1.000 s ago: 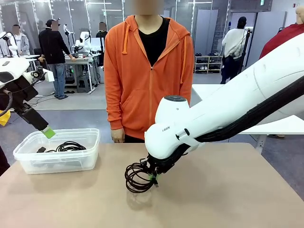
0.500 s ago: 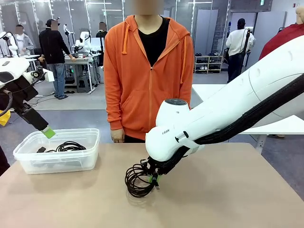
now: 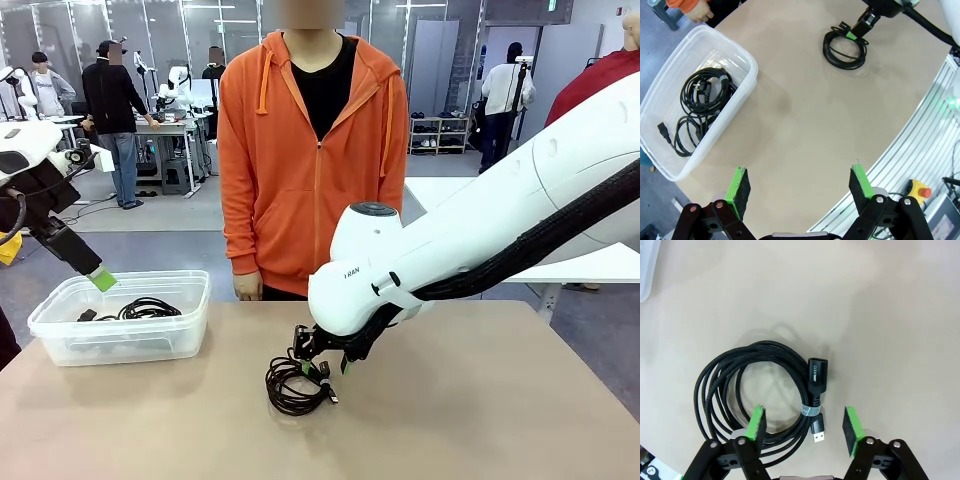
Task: Organize and store the cables.
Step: Place the USB Extension Cable into the Organizing box.
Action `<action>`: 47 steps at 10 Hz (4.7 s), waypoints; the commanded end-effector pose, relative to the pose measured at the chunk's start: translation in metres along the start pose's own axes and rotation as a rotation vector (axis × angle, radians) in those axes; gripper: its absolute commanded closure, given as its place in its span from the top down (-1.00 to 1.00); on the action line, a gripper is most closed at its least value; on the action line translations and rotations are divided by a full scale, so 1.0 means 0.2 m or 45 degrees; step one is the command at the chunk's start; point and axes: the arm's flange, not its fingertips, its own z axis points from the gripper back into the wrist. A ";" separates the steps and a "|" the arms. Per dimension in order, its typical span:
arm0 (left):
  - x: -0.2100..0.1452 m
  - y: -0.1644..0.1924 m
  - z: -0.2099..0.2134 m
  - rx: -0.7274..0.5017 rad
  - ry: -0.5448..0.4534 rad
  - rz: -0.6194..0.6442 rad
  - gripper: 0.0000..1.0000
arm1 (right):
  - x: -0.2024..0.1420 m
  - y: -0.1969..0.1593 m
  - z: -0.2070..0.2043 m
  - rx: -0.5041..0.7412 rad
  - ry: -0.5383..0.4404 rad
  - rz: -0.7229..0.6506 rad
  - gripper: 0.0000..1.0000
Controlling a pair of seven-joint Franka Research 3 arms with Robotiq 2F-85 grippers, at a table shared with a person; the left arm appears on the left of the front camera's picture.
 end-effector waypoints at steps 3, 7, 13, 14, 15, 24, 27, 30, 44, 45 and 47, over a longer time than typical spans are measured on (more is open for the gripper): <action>0.01 0.00 0.01 0.012 0.014 0.002 1.00 | -0.04 -0.07 0.16 -0.002 -0.041 0.069 1.00; 0.01 0.00 0.01 0.012 0.014 0.002 1.00 | -0.03 -0.28 0.51 0.032 -0.012 0.208 1.00; 0.01 0.00 0.01 0.012 0.014 0.002 1.00 | -0.15 -0.79 1.07 0.058 -0.154 0.618 1.00; 0.01 0.00 0.01 0.012 0.014 0.002 1.00 | -0.18 -0.90 1.15 0.093 -0.189 0.639 1.00; 0.01 0.00 0.01 0.012 0.014 0.002 1.00 | -0.23 -1.00 1.24 0.118 -0.209 0.694 1.00; 0.01 0.00 0.01 0.012 0.014 0.002 1.00 | -0.34 -1.39 1.43 0.089 -0.277 0.794 1.00; 0.01 0.00 0.01 0.012 0.014 0.002 1.00 | -0.34 -1.33 1.45 0.106 -0.303 0.713 1.00; 0.07 -0.03 -0.06 -0.006 0.033 -0.032 1.00 | -0.34 -1.33 1.45 0.106 -0.303 0.713 1.00; 0.85 -0.58 -0.57 -0.050 0.190 -0.116 1.00 | -0.34 -1.33 1.45 0.106 -0.303 0.713 1.00; 0.89 -0.60 -0.60 -0.042 0.210 -0.117 1.00 | -0.34 -1.33 1.45 0.106 -0.303 0.713 1.00; 0.96 -0.65 -0.65 -0.064 0.236 -0.059 1.00 | -0.34 -1.33 1.45 0.106 -0.303 0.713 1.00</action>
